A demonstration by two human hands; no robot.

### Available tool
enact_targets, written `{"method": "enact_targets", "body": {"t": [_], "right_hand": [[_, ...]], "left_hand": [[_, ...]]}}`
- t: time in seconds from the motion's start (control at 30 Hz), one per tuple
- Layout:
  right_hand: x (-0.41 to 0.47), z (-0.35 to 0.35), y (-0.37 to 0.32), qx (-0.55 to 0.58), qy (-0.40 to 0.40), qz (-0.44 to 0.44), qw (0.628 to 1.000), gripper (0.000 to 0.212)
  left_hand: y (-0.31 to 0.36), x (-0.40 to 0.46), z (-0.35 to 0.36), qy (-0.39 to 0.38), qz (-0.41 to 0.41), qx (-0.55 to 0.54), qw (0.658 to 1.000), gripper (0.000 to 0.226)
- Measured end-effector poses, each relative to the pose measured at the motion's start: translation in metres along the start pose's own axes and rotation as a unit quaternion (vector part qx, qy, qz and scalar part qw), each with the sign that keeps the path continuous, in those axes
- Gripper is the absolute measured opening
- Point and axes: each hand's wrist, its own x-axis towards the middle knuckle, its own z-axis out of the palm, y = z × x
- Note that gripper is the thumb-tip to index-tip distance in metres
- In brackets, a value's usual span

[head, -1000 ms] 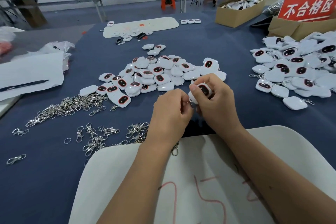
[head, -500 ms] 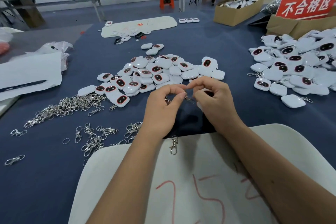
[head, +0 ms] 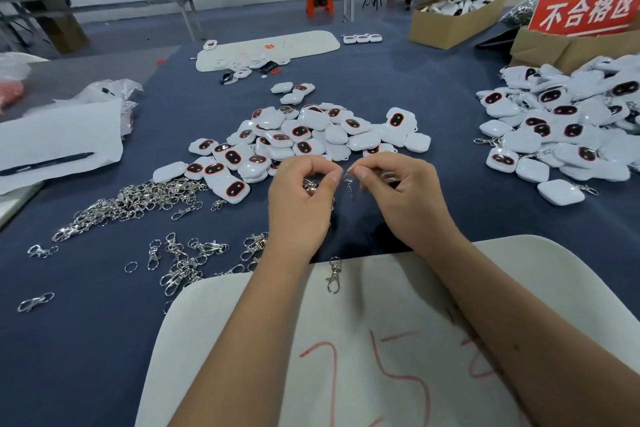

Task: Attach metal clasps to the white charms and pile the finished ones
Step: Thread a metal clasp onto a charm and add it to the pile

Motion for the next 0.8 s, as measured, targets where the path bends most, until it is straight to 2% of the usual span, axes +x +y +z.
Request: {"method": "enact_targets", "body": {"t": [0.07,0.17,0.3,0.47,0.57,0.8], "right_hand": [[-0.0002,0.0004,0.0000,-0.075,0.048,-0.048,0.995,0.010],[-0.0011,0.0013,-0.0010,-0.097,0.050,-0.075,0.991,0.010],[-0.0003,-0.0010,-0.0018,-0.058,0.029,-0.076,0.995,0.010],[0.0008,-0.0034,0.0006,0.033,-0.021,-0.023,0.999,0.012],[0.0012,-0.0035,0.0011,0.079,-0.038,0.012,0.996,0.012],[0.0013,-0.0029,0.0030,0.095,-0.041,0.005,0.995,0.014]], "left_hand": [[0.0004,-0.0009,-0.0006,0.048,0.031,0.049,0.997,0.016],[0.0017,-0.0014,-0.0009,0.024,0.020,0.013,0.999,0.012],[0.0051,-0.0020,0.0003,-0.025,0.008,-0.015,1.000,0.010],[0.0057,-0.0019,0.0002,-0.057,0.005,-0.040,0.998,0.010],[0.0063,-0.0020,-0.0012,-0.063,0.007,-0.057,0.996,0.011],[0.0058,-0.0022,0.0011,-0.061,0.006,-0.035,0.998,0.012]]}}
